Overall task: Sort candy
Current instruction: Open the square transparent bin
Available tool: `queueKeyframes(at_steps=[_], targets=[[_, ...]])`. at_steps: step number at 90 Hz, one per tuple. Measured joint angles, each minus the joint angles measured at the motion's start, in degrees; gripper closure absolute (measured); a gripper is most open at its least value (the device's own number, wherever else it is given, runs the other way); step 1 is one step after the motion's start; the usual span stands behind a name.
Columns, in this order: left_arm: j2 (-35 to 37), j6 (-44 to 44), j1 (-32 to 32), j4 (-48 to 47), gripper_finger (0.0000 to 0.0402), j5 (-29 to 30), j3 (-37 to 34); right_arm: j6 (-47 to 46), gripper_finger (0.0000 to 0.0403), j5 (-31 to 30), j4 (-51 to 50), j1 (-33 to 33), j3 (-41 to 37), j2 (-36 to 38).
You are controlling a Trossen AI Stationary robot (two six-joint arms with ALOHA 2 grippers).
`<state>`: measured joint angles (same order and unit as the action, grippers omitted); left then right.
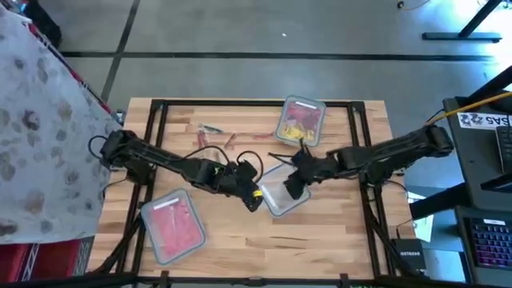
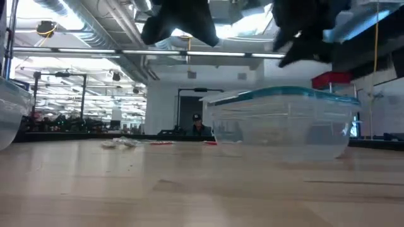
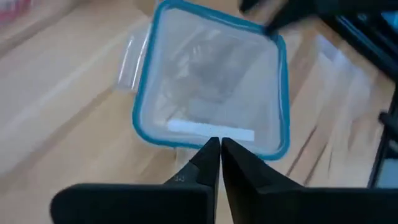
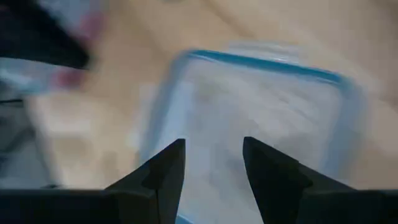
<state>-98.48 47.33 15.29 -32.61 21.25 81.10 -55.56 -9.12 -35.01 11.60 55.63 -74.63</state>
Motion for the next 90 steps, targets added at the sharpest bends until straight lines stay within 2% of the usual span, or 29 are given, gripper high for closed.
queueKeyframes(at_steps=[15, 29, 39, 50, 58, 69, 79, 90], targets=[[0.0, -6.1, -0.1, 0.4, 0.0402, 0.0, 0.0, -5.5, 0.0253, 1.2, -13.2, 0.0, 0.0, 0.0], [0.0, -7.4, 0.1, -1.7, 0.0402, -0.3, 0.0, -13.8, 0.0253, 5.2, -13.9, 0.5, -5.7, -0.4], [0.0, -7.7, 0.5, -5.4, 0.0402, -0.3, 0.0, -19.3, 0.0253, 5.2, -8.4, 0.9, -8.4, -0.2], [0.0, -8.3, 0.7, -7.6, 0.0402, 0.0, 0.0, -20.6, 0.0253, 5.5, -0.1, 1.2, -9.4, -0.4], [0.0, -8.4, 0.7, -7.5, 0.0402, 0.2, 0.0, -20.7, 0.0253, 2.8, 8.1, 1.1, -9.2, -0.5], [0.0, -8.9, 0.4, -7.4, 0.0402, 0.3, 0.0, -19.1, 0.0253, -1.9, 14.7, 1.1, -9.2, -0.5], [0.0, -9.3, -0.2, -6.9, 0.0402, 0.2, 0.0, -16.8, 0.0253, -3.3, 13.8, 1.1, -8.4, 0.0], [0.0, -10.8, -1.4, -3.6, 0.0402, -2.5, 0.0, -15.1, 0.0253, -1.7, 6.2, 1.1, -6.4, 1.4]])
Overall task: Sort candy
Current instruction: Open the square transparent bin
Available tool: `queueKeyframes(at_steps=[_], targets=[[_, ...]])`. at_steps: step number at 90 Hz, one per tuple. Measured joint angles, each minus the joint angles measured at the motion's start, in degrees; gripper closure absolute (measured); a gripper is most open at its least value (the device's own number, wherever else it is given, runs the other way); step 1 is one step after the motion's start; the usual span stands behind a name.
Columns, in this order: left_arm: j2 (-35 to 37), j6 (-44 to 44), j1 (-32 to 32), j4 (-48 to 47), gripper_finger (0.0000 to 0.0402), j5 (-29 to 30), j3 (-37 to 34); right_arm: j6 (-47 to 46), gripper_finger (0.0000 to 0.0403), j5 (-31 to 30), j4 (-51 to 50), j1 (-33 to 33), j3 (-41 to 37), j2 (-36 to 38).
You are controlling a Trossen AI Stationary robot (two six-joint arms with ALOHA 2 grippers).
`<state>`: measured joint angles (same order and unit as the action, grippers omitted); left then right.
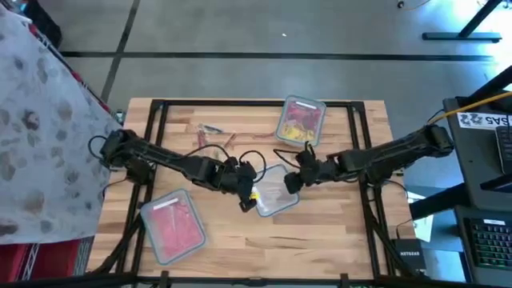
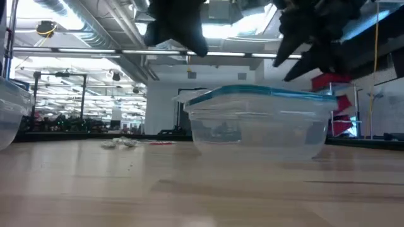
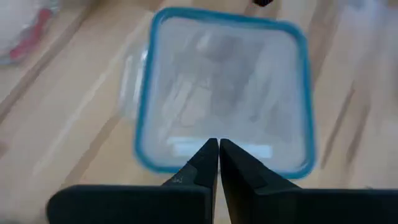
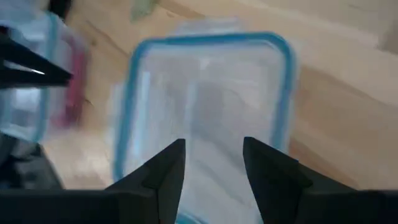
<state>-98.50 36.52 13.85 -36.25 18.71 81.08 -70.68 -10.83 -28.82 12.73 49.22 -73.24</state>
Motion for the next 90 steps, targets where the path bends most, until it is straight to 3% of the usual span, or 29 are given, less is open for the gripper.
queueKeyframes(at_steps=[18, 28, 48, 77, 90], targets=[[0.0, -2.1, -2.2, 2.8, 0.0402, -2.0, 0.0, -2.4, 0.0253, 1.6, -19.2, 0.0, 0.8, 1.0], [-0.2, -2.7, -3.4, 2.7, 0.0401, -2.0, -0.1, -3.1, 0.0253, 4.1, -20.5, 0.0, -1.9, 0.9], [-1.0, -2.7, -4.2, 1.2, 0.0402, -2.3, -0.1, -6.9, 0.0253, 7.3, -5.3, 0.0, -8.3, 0.7], [1.4, -0.8, -3.1, -5.4, 0.0402, -2.2, -0.2, -8.3, 0.0253, -1.2, 25.1, 0.0, -10.0, -5.9], [1.6, -0.6, -2.4, -5.3, 0.0402, -2.2, -0.2, -6.7, 0.0253, -4.7, 29.0, 0.0, -10.0, -5.7]])
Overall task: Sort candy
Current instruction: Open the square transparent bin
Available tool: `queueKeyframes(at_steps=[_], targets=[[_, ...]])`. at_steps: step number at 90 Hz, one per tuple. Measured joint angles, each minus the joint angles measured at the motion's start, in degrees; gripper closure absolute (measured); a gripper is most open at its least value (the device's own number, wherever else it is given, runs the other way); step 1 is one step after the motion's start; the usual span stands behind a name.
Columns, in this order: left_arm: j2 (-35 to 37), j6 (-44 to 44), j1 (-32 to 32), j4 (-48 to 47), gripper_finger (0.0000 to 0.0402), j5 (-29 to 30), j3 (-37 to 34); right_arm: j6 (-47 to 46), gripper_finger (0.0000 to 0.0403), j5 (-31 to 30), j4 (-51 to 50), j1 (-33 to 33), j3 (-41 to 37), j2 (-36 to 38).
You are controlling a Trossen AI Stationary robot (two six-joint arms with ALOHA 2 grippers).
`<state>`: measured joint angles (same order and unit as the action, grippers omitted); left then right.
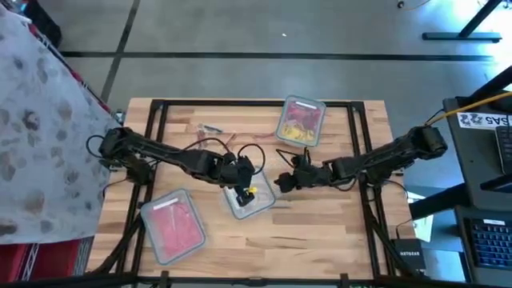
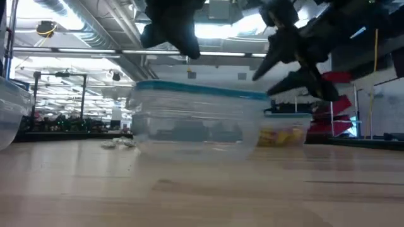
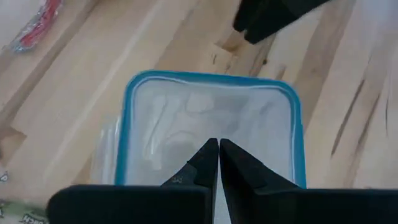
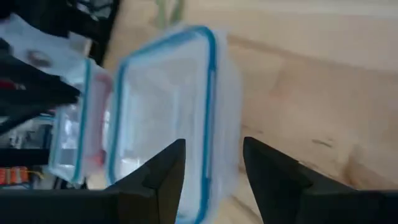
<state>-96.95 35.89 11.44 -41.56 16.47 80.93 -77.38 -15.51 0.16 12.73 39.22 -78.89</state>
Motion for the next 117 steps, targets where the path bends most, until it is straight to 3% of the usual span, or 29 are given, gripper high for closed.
queueKeyframes(at_steps=[18, 39, 54, 68, 96, 117], targets=[[0.0, 0.7, 1.4, -1.2, 0.0402, -1.5, 0.0, 4.4, 0.0253, 1.9, 0.2, 0.4, 0.0, 5.7], [0.0, 4.1, 2.8, -6.4, 0.0402, -1.7, 0.0, 0.7, 0.0253, 20.3, 4.7, 8.7, 4.0, 4.6], [0.0, 6.2, 4.8, -7.7, 0.0402, -1.9, 0.0, -6.3, 0.0253, 13.9, 4.2, 17.5, 6.0, -1.1], [0.0, 6.7, 6.6, -7.6, 0.0402, -1.5, 0.0, -10.6, 0.0253, 10.6, 3.9, 17.9, 6.0, -7.9], [0.0, 10.1, 6.1, -9.2, 0.0402, 0.7, -2.3, -8.8, 0.0253, 9.0, 5.1, 12.5, 6.0, -14.6], [0.0, 11.7, 6.3, -10.3, 0.0402, 0.6, -2.5, -0.2, 0.0253, 8.7, -3.5, 3.6, 6.0, -11.0]])
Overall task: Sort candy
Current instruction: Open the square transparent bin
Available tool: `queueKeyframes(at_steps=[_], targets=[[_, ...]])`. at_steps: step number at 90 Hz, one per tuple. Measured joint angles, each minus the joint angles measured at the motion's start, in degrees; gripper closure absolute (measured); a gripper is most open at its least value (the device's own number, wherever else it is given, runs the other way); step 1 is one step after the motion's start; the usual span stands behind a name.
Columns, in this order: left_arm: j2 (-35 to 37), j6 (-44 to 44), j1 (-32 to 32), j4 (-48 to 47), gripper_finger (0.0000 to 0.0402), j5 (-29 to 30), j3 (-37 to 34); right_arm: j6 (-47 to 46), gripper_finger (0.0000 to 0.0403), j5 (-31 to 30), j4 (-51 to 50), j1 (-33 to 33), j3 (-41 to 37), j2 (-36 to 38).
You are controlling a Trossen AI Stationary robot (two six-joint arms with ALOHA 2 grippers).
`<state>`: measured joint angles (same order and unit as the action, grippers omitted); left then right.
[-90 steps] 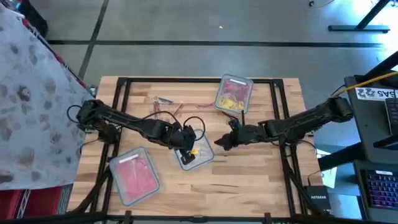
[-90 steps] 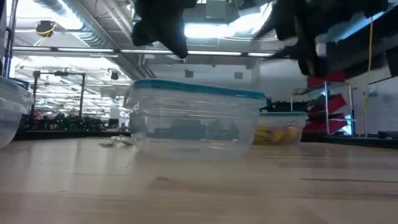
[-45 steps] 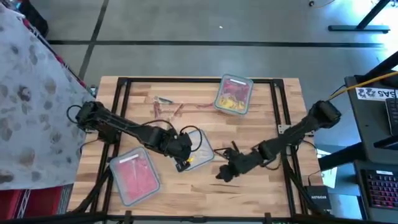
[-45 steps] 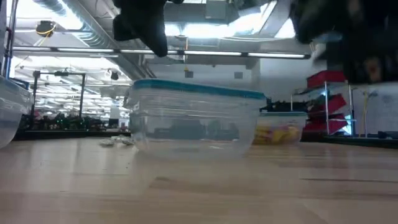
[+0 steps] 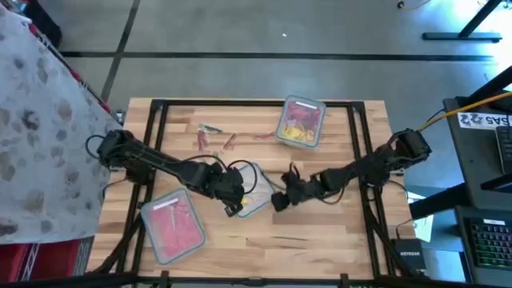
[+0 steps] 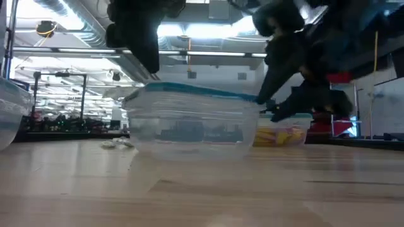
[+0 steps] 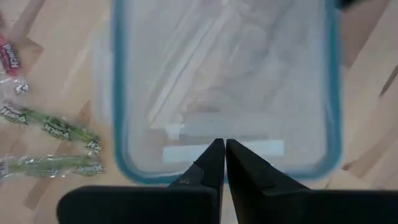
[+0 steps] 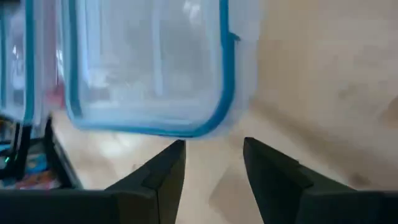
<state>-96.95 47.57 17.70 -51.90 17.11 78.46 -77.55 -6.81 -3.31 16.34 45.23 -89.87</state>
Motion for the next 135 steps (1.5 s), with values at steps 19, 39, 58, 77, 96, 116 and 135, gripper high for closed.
queueKeyframes(at_steps=[19, 39, 58, 77, 96, 116, 135], targets=[[0.0, 1.5, 0.4, -0.1, 0.0402, -0.2, 0.0, 7.6, 0.0253, 0.7, -7.3, -4.6, 0.0, 8.6], [0.1, 1.6, 0.6, 0.2, 0.0402, -0.2, 0.0, 9.1, 0.0253, -0.6, -11.7, -4.7, 0.0, 13.2], [0.1, 1.5, 0.1, 1.1, 0.0402, 0.1, 0.0, 10.4, 0.0253, 3.6, -11.5, -2.7, 0.0, 11.9], [0.1, 1.5, -0.6, 1.9, 0.0402, 0.0, -0.4, 19.6, 0.0253, 10.0, -7.9, 1.8, 0.0, 5.5], [0.1, 0.9, -0.6, 8.3, 0.0402, -0.4, -0.4, 25.4, 0.0248, 11.0, 2.9, 3.1, 0.0, -2.3], [-3.0, -4.5, -2.8, 13.0, 0.0402, -1.5, -0.4, 31.7, 0.0185, 11.4, 4.2, 0.1, -0.5, -1.9], [-4.2, -9.7, -7.7, 13.2, 0.0402, -3.0, -0.4, 35.6, 0.0143, 10.6, 14.8, -0.6, -5.9, -1.7]])
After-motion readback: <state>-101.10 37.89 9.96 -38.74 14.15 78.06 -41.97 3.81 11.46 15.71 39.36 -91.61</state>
